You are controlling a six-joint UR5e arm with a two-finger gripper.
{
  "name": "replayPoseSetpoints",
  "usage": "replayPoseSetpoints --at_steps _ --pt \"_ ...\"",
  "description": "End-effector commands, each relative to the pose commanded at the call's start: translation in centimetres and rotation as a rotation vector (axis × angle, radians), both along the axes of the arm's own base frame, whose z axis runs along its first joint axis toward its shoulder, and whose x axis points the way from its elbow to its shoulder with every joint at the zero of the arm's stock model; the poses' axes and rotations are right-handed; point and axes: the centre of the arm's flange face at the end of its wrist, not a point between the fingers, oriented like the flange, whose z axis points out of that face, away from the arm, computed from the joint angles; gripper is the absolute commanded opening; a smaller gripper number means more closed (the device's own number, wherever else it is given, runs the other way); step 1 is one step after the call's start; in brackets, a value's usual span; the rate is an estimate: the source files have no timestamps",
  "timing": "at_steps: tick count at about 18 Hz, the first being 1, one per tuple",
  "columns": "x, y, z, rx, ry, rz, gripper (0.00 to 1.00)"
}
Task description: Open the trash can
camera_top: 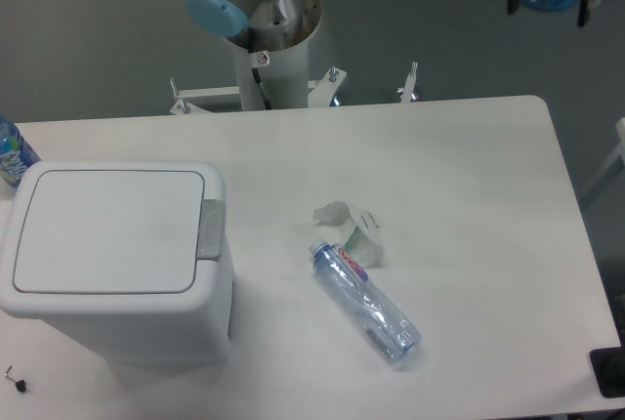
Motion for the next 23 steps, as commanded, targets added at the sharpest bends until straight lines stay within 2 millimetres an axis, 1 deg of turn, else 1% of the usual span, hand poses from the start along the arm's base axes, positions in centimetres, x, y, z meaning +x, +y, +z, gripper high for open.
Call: replayPoseSetpoints --at_steps 4,5,6,9,12,14,17,19,21,23 --pt "0.3 0.3 0.3 0.001 0.002 0.005 1.00" --pt "0.4 0.6 0.4 0.012 -0.003 0.023 1.00" --pt "0.6 1.4 0.7 0.027 -0.007 0.047 1.00" --pt "1.8 5.6 0.9 0.090 -0.058 0.160 1.00" --pt "2.4 11.9 1.0 0.157 -0.131 0.275 1.00" --pt "2.4 14.5 0.7 0.189 -0.175 0.364 1.00" --pt "3.6 18.3 0.0 0.221 -0.202 0.406 1.00" --pt "4.7 20.3 -0.2 0.257 -0.216 0.450 1.00" --pt "6.4 23.2 -0.8 0.292 -0.263 0.534 1.00" --pt "7.5 25.9 -1.4 0.332 -0.295 0.600 1.00"
